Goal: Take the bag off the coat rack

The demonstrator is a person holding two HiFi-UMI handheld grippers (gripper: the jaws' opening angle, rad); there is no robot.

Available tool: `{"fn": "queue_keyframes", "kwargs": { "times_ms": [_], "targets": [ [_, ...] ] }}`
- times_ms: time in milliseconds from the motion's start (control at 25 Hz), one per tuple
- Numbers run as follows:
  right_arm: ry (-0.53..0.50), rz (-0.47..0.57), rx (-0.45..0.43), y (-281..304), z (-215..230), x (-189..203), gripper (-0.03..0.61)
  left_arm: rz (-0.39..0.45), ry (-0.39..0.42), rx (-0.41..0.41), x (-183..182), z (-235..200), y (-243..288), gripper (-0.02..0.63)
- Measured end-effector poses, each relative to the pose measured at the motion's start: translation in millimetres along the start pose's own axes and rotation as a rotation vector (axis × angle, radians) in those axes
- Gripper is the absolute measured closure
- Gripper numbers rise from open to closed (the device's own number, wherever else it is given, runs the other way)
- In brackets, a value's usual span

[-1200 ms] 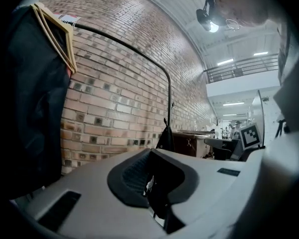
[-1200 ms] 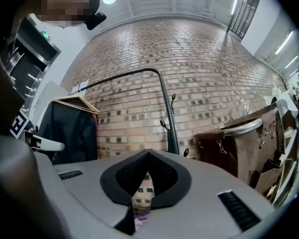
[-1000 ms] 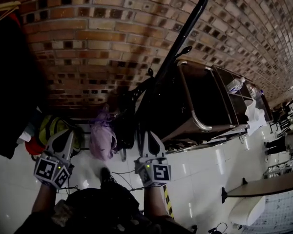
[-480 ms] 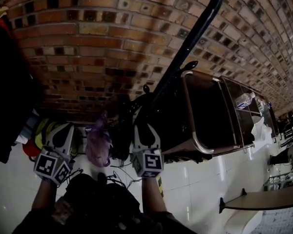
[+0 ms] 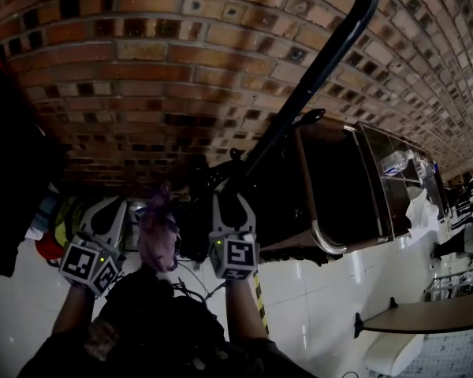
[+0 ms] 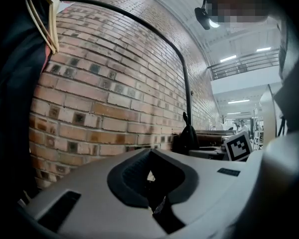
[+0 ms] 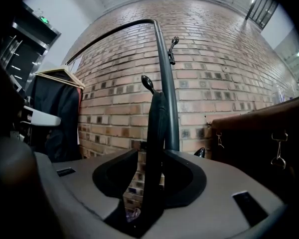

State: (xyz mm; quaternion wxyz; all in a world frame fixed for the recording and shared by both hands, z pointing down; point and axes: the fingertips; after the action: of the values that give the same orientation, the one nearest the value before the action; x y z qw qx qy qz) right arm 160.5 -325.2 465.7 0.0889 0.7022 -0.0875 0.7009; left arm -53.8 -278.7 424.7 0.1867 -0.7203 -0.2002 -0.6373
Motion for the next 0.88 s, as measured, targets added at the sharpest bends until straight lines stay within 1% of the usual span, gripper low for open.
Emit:
{"fn": "queue_keyframes", "kwargs": {
  "times_ms": [80,120,160,200,240,360,480,680,760,880],
  "targets": [
    [-0.013,0.007,0.031,6.1,2.7,-4.1,0.440,-0.008,-0.008,0.020,0.7,-3.5,8.8,0.574],
    [-0.019,0.014,0.051,8.3,4.4,-7.4,0.451,-0.011,-0.010,0.029,0.6,-5.9,12.8,0.574],
    [-0.023,0.023,0.066,9.9,6.0,-10.3,0.517,-0.013,-0.013,0.037,0.1,-8.5,16.6,0.574],
    [-0.021,0.034,0.069,10.9,6.9,-12.4,0.538,-0.013,-0.016,0.044,-0.5,-11.2,20.1,0.574],
    [-0.012,0.047,0.061,11.1,6.9,-13.9,0.545,-0.012,-0.018,0.051,-1.4,-13.8,23.3,0.574],
    [0.015,0.078,0.010,7.2,0.1,-20.7,0.554,-0.017,-0.024,0.071,-3.2,-21.0,32.7,0.574],
    [0.017,0.090,-0.042,1.2,-11.0,-31.5,0.555,-0.019,-0.030,0.089,-3.2,-26.2,41.7,0.574],
    [0.005,0.154,-0.117,-6.8,-28.9,-66.0,0.557,-0.016,-0.031,0.129,-5.1,-26.2,53.3,0.574],
    [0.015,0.189,-0.128,-8.1,-32.1,-82.1,0.557,-0.023,-0.035,0.143,-4.1,-25.9,56.7,0.574],
    [0.039,0.237,-0.121,-6.9,-32.8,-99.1,0.557,-0.031,-0.037,0.162,-2.6,-24.8,60.7,0.574]
  ]
}}
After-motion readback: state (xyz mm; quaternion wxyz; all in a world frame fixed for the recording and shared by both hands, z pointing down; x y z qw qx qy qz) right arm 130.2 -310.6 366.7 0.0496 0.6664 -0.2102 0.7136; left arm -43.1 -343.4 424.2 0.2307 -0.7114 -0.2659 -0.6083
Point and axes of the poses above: the fingertips, and each gripper's own axes: y forward along the fingers, z to its right, x out of its underside, and after that the axes turned 6 degrees about z, right-handed
